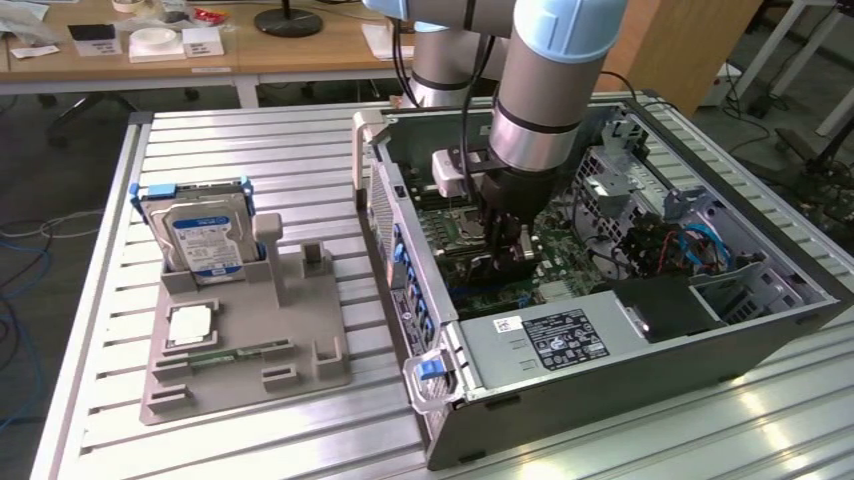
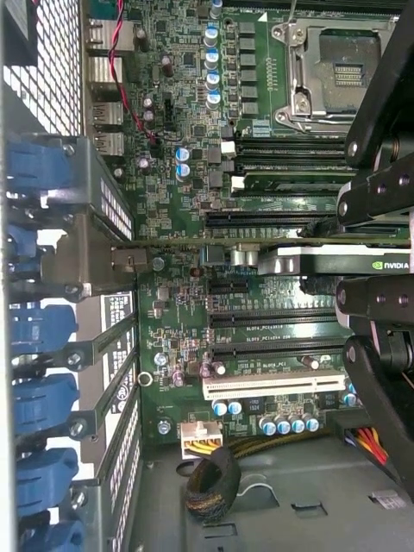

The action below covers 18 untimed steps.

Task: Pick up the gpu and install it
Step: 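Insert the gpu into the slot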

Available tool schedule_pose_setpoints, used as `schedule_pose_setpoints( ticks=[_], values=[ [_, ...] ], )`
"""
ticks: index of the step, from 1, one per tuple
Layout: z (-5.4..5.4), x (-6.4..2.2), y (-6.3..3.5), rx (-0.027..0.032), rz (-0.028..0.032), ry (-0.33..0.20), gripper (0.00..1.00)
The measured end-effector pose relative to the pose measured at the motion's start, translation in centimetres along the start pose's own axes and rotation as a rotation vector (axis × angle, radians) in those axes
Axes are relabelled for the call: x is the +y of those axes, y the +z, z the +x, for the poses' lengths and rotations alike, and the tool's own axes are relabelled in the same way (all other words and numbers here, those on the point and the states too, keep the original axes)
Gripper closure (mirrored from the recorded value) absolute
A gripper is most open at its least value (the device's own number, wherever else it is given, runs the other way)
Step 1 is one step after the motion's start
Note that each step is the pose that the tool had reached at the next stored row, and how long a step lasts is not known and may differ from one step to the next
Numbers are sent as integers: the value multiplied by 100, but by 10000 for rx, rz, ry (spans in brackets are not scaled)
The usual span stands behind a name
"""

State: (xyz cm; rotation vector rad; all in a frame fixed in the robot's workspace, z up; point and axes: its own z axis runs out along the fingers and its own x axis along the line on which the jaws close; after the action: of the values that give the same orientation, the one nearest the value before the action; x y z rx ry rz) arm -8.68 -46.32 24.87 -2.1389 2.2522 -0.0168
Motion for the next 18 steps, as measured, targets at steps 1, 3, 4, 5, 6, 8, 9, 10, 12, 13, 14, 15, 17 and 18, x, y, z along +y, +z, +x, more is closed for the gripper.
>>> schedule_pose_setpoints(
  ticks=[1,3,4,5,6,8,9,10,12,13,14,15,17,18],
  values=[
    [-1,0,0,-19,1,1,73],
    [-1,2,0,-107,9,6,73],
    [-1,1,0,-108,9,7,73],
    [-1,1,1,-109,9,6,73],
    [-1,0,1,-99,10,5,73],
    [-1,-1,2,-41,13,0,73],
    [0,-1,2,-29,13,-1,73],
    [0,0,1,-28,14,0,73],
    [-1,0,1,-26,13,1,73],
    [-1,0,2,-26,13,2,73],
    [-1,0,4,-29,13,2,73],
    [-1,0,8,-31,13,2,73],
    [-1,1,11,-30,12,2,73],
    [0,1,13,-29,12,2,73]
  ],
)
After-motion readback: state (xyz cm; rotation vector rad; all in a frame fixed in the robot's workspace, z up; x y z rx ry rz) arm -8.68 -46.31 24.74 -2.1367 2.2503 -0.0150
